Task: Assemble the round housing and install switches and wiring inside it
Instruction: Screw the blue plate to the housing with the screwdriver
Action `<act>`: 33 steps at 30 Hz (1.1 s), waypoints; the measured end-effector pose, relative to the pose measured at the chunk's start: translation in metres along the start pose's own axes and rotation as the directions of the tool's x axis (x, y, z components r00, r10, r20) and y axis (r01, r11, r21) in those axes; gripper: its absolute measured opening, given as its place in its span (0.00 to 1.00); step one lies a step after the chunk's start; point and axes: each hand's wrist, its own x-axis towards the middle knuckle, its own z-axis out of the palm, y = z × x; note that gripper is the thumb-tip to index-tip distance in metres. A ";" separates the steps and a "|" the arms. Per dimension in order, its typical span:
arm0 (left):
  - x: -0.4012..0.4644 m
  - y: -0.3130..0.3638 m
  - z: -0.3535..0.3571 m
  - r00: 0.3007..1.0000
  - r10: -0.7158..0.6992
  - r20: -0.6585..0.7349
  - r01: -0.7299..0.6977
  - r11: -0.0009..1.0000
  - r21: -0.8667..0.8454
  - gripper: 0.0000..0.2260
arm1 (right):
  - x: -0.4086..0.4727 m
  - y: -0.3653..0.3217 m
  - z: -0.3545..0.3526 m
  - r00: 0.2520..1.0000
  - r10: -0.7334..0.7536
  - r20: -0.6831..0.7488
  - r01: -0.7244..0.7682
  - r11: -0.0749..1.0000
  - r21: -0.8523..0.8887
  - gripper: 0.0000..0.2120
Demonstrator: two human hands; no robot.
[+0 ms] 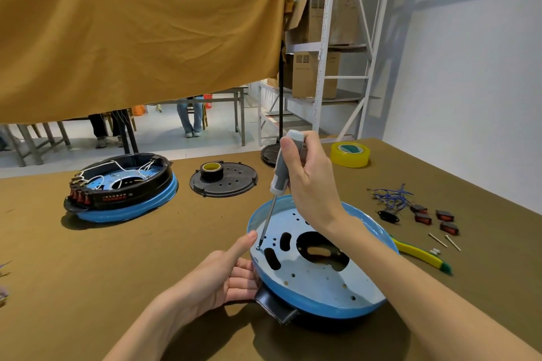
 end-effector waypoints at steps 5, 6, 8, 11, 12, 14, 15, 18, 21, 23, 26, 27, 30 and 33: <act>0.000 0.001 0.001 1.000 0.002 -0.002 -0.002 1.000 0.002 0.35 | 0.004 -0.006 0.001 0.999 -0.008 0.046 0.008 1.000 -0.008 0.14; -0.001 0.001 0.002 1.000 0.001 -0.004 -0.001 1.000 0.004 0.35 | 0.004 -0.006 0.002 0.998 -0.008 0.055 0.009 1.000 -0.011 0.14; -0.002 0.000 0.001 1.000 0.000 -0.011 0.000 1.000 0.012 0.35 | 0.004 -0.008 0.003 0.998 -0.008 0.065 0.009 1.000 -0.009 0.14; -0.002 0.001 0.001 1.000 0.001 -0.013 0.000 1.000 0.019 0.37 | 0.004 -0.008 0.003 0.998 -0.011 0.055 0.011 1.000 -0.002 0.14; -0.002 0.001 0.001 1.000 0.003 -0.012 -0.002 1.000 0.021 0.37 | 0.004 -0.008 0.003 0.999 -0.011 0.047 0.011 1.000 0.000 0.14; -0.002 0.001 0.001 1.000 0.008 -0.008 -0.007 1.000 0.024 0.37 | 0.004 -0.008 0.002 1.000 -0.011 0.028 0.011 1.000 0.000 0.14; -0.002 0.001 0.001 1.000 0.008 -0.008 -0.008 1.000 0.024 0.36 | 0.004 -0.008 0.002 1.000 -0.010 0.021 0.010 1.000 0.000 0.15; -0.002 0.000 0.001 1.000 0.001 -0.016 -0.001 1.000 0.025 0.36 | 0.004 -0.008 0.002 1.000 -0.008 0.027 0.008 1.000 0.000 0.15; -0.002 0.000 0.001 1.000 -0.003 -0.020 0.003 1.000 0.023 0.36 | 0.003 -0.007 0.003 0.999 -0.009 0.053 0.009 1.000 -0.002 0.16; -0.002 0.000 0.000 1.000 -0.004 -0.019 0.005 1.000 0.021 0.35 | 0.001 -0.006 0.004 0.998 -0.012 0.066 0.012 1.000 -0.003 0.15; -0.002 0.000 0.001 1.000 -0.014 -0.025 0.014 1.000 0.022 0.36 | 0.001 -0.009 0.004 0.993 -0.019 0.117 0.019 1.000 -0.007 0.13; -0.002 0.001 0.001 0.999 -0.021 -0.030 0.021 1.000 0.023 0.36 | 0.003 -0.011 0.003 0.988 -0.030 0.149 0.032 0.999 -0.014 0.11; -0.006 0.004 -0.002 0.997 -0.073 -0.009 0.073 0.997 -0.007 0.37 | 0.010 -0.021 -0.004 0.952 -0.085 0.295 0.110 0.992 -0.068 0.09; -0.012 0.006 -0.006 0.990 -0.135 0.036 0.138 0.987 -0.082 0.40 | 0.021 -0.037 -0.015 0.895 -0.009 0.446 0.118 0.969 -0.216 0.09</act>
